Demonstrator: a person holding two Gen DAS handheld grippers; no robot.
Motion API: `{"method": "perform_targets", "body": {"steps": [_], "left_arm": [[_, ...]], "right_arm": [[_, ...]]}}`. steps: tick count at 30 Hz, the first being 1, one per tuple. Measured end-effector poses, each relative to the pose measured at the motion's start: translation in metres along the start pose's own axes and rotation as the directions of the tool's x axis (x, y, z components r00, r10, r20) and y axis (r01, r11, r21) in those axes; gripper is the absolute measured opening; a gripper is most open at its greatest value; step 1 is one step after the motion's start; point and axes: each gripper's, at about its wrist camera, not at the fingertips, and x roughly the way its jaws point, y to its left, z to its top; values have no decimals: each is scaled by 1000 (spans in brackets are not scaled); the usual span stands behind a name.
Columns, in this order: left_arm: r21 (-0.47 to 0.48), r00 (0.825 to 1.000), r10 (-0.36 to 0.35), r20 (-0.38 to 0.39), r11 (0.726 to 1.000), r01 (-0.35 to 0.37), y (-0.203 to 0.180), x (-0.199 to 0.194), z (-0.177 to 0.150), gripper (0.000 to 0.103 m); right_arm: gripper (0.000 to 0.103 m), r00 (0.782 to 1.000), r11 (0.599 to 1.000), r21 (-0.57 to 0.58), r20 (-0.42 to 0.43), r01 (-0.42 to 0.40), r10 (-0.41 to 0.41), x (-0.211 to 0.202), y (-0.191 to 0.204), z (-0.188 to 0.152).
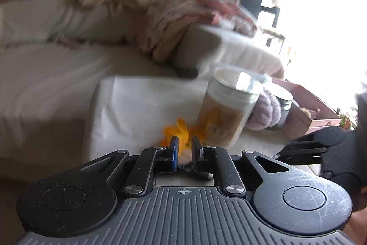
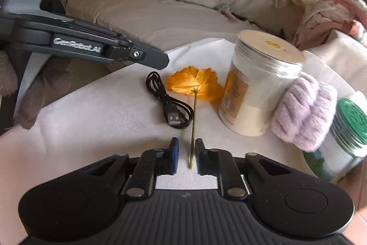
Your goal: Organize soft objects
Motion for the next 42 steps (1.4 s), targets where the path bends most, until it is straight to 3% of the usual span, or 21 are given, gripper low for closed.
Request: {"method": "perform_targets", "body": {"steps": [3, 7, 9, 14, 16, 19, 22, 25, 27, 30, 34, 38, 42], "left_arm": [[-158, 991, 42, -130, 985, -63, 3, 8, -1, 13], [-366, 976, 23, -216, 925, -103, 15, 18, -4, 13], [-418, 974, 53, -220, 897, -143, 21, 22, -2, 13], [-436, 964, 200, -176, 862, -259, 31, 29, 5, 14], [-412, 958, 233, -164, 867, -281, 34, 32, 6, 19], [-402, 965, 220, -144, 878, -260, 32, 27, 9, 19], [-344, 973, 205, -107, 910, -230, 9, 16, 12, 19], [-174, 983, 184, -24, 967, -185, -30, 8, 12, 19], [-12, 983, 181, -24, 983, -182, -57, 15, 12, 19], [145, 975, 211, -64, 969, -200, -78, 33, 7, 19], [236, 961, 261, -85, 943, -235, -82, 36, -5, 20], [260, 945, 312, -102, 925, -278, -70, 21, -15, 27], [229, 907, 412, -88, 895, -384, -48, 7, -11, 25]], "right_arm": [[37, 998, 999, -11, 38, 48, -47, -12, -3, -12], [40, 994, 995, -17, 53, 97, -96, -12, -9, -26], [43, 994, 996, 9, 57, 91, -91, -12, -13, -27], [52, 996, 993, 99, 45, 71, -76, -10, -29, -31], [55, 998, 987, 150, 36, 54, -60, -9, -39, -32], [56, 998, 980, 194, 40, 43, -52, -8, -46, -34], [56, 998, 980, 196, 41, 44, -53, -6, -46, -33], [56, 998, 979, 197, 42, 44, -54, -5, -46, -34], [56, 998, 978, 202, 43, 44, -53, -5, -46, -35], [56, 997, 978, 204, 43, 49, -59, -6, -45, -36], [56, 997, 977, 208, 44, 48, -59, -6, -46, -37], [56, 997, 977, 208, 44, 48, -59, -6, -46, -37], [56, 997, 977, 207, 44, 49, -59, -6, -46, -37]]}}
